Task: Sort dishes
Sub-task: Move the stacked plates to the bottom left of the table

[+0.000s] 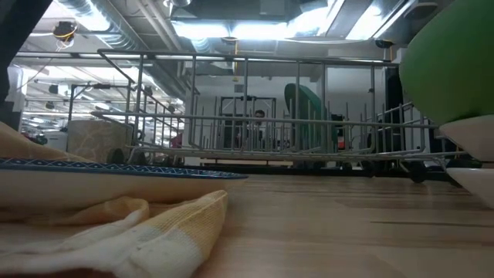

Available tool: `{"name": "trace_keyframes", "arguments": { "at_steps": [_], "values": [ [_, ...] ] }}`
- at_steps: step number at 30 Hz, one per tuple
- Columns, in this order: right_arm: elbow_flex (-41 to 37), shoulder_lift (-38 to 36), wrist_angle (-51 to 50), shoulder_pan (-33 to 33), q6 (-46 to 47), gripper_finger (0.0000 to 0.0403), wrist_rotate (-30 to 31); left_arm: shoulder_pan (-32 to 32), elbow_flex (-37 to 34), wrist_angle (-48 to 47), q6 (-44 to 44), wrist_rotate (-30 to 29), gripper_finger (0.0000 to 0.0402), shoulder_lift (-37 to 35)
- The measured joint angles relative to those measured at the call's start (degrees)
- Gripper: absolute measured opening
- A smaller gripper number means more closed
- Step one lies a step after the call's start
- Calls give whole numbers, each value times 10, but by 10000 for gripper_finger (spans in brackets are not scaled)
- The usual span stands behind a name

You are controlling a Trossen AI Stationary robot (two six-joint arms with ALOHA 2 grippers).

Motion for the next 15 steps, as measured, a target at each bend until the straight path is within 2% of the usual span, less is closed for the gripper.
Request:
{"name": "trace_keyframes", "arguments": {
  "at_steps": [4, 8, 15],
  "values": [
    [-1, 0, -2, 0, 18, 152, 1, -4, 0, -82, 104, -13, 211, 0],
    [-1, 0, 2, 0, 45, 152, 7, -14, 0, -148, 261, -57, 211, 0],
    [-2, 1, 24, -1, 51, 152, 15, -37, 0, -246, 484, -182, 211, 0]
  ]
}}
